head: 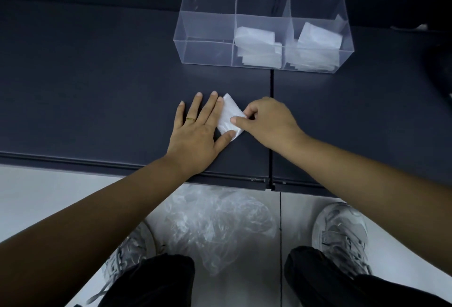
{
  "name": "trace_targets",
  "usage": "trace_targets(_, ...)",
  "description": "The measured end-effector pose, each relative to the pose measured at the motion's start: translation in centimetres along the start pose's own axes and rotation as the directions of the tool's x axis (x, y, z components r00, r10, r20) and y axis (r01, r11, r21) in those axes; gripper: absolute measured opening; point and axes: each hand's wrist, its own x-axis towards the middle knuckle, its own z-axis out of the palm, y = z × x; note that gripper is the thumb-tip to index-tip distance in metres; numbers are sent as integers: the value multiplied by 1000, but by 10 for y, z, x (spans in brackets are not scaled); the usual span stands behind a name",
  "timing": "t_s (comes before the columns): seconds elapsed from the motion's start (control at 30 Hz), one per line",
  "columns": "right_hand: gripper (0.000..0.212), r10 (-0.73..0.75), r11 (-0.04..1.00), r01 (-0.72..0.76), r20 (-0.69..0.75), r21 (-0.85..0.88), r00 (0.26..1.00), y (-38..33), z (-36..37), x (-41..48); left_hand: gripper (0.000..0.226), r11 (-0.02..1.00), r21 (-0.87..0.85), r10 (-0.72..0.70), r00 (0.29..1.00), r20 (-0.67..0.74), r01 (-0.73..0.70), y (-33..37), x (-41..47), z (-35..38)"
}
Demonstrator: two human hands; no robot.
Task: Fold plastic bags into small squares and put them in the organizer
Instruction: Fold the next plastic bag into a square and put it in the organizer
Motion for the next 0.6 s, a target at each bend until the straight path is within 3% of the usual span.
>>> trace_targets(0.17, 18, -24, 999, 28, -109, 35, 994, -3, 7, -7, 83, 994, -51, -96, 995, 3, 96, 17, -5, 0)
trace_targets(0.27, 20, -28, 984, 46, -107, 175, 994, -5, 3, -4, 82, 960, -228, -170, 985, -22, 161, 27, -12, -1)
trace_targets(0.37, 23, -133, 968, 140, -45, 210, 990, -4, -9, -6, 88, 797, -566, -273, 962, -25, 212, 17, -6, -20)
trace_targets(0.4, 22, -191, 960, 190, -14, 204, 981, -4, -14, -8, 99, 704, -677, -260, 965, 36, 215, 12, -3, -29)
trace_targets(0.47, 22, -309, 932, 294, 43, 213, 950, -5, -26, -13, 113, 564, -798, -96, 977, 193, 213, 1, 4, -46)
trace_targets(0.5, 22, -353, 916, 332, 57, 225, 934, -6, -31, -15, 107, 550, -810, -9, 971, 240, 205, -2, 6, -52)
trace_targets(0.6, 23, -330, 909, 297, 69, 293, 942, -5, -44, -12, 37, 457, -873, 47, 976, 214, 170, -2, 12, -58)
